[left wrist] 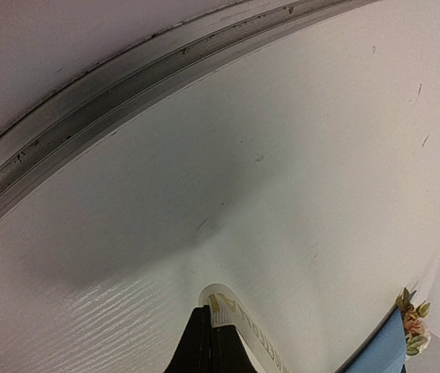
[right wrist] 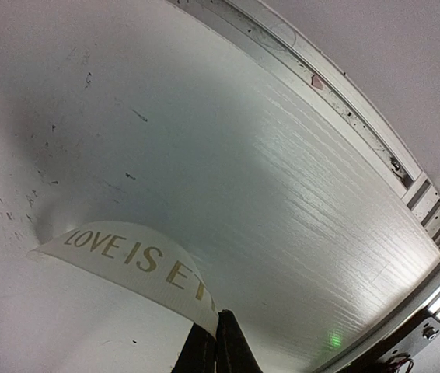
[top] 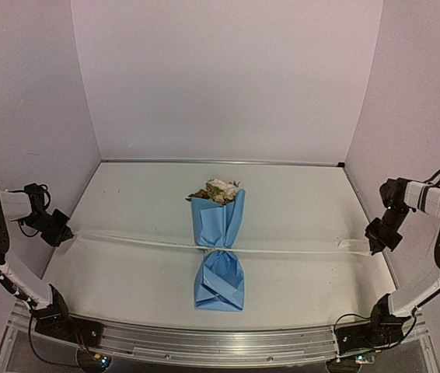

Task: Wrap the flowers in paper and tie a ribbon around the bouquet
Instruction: Tie the ribbon around the folded bouquet.

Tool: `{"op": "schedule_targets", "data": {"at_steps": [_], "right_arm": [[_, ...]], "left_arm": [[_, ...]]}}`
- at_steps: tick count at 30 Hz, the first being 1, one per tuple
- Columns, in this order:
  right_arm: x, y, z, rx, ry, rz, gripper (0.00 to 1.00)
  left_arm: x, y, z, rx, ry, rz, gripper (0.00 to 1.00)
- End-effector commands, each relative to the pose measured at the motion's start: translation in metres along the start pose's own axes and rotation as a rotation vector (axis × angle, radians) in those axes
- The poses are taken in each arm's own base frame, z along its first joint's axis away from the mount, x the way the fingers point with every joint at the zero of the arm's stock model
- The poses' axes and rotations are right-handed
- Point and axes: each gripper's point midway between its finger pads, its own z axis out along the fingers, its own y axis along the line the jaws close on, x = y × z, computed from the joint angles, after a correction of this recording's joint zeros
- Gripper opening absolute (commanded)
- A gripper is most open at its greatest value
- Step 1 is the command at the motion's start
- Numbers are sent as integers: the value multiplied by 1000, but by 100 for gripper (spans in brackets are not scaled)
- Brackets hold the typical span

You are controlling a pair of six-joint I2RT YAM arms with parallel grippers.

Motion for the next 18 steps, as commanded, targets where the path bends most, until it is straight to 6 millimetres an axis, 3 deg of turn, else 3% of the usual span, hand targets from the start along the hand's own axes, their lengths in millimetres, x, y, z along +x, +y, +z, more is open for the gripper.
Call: {"op": "schedule_targets", "data": {"at_steps": [1, 7, 10, 14, 18], "right_arm": [[-14, -1, -10, 11, -35, 10, 0], [7, 22, -2, 10, -12, -128, 0], [14, 30, 0, -8, -8, -165, 19], [19, 44, -8, -44, -27, -241, 45], [28, 63, -24, -98, -60, -369, 62]], "left_arm": [[-53, 22, -10, -70, -190, -111, 0], [-41, 4, -5, -39, -155, -49, 0], [-32, -6, -1, -18, -130, -13, 4], [-29, -22, -9, -6, -153, 47, 41], [-22, -54, -28, 32, -193, 179, 64]]}}
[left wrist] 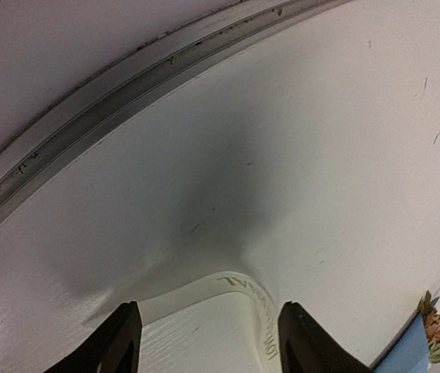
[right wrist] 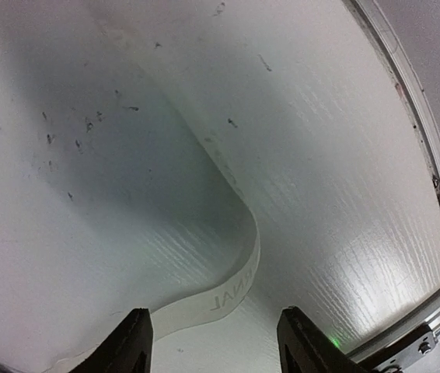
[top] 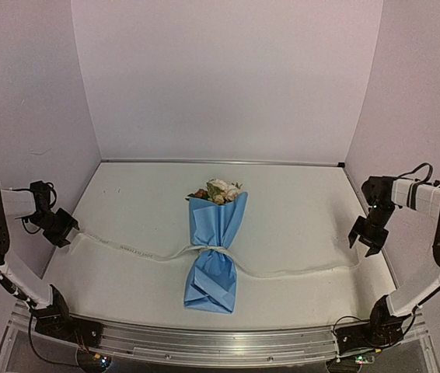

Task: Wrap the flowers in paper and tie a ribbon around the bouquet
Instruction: Tie the ribbon around the folded bouquet.

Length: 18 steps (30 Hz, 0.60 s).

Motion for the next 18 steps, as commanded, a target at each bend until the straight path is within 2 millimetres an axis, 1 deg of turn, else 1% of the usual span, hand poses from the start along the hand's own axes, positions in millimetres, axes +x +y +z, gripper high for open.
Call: {"op": "schedule_targets", "data": {"at_steps": [1, 3, 5, 7, 8, 9, 10, 11, 13, 15, 16, 18], "right_arm": [[-3, 33, -29, -79, -93, -194, 65], [3, 55, -36, -131, -133, -326, 66], [10, 73, -41, -169, -186, -448, 68], [18, 88, -45, -188, -233, -553, 71], [22, 98, -46, -225, -242, -596, 72], [27, 105, -47, -249, -247, -625, 72], [32, 115, -48, -290, -254, -660, 72], [40, 124, -49, -336, -255, -692, 73], [58, 145, -50, -417, -278, -794, 75], [83, 161, -48, -458, -304, -929, 77], [93, 168, -47, -476, -312, -993, 78], [116, 179, -44, -516, -304, -1098, 78]], "left_arm": [[-29, -56, -40, 100, -179, 153, 67], [-14, -84, -51, 178, -167, 256, 69], [11, -113, -60, 262, -151, 389, 72], [37, -133, -69, 314, -139, 508, 74], [51, -146, -74, 375, -134, 577, 74], [71, -157, -77, 423, -120, 649, 74], [85, -166, -82, 473, -115, 710, 73], [106, -175, -85, 513, -109, 800, 73], [140, -187, -89, 580, -101, 939, 71], [178, -194, -93, 653, -99, 1101, 69], [194, -198, -96, 692, -108, 1175, 68], [222, -199, -100, 750, -129, 1336, 68]]}}
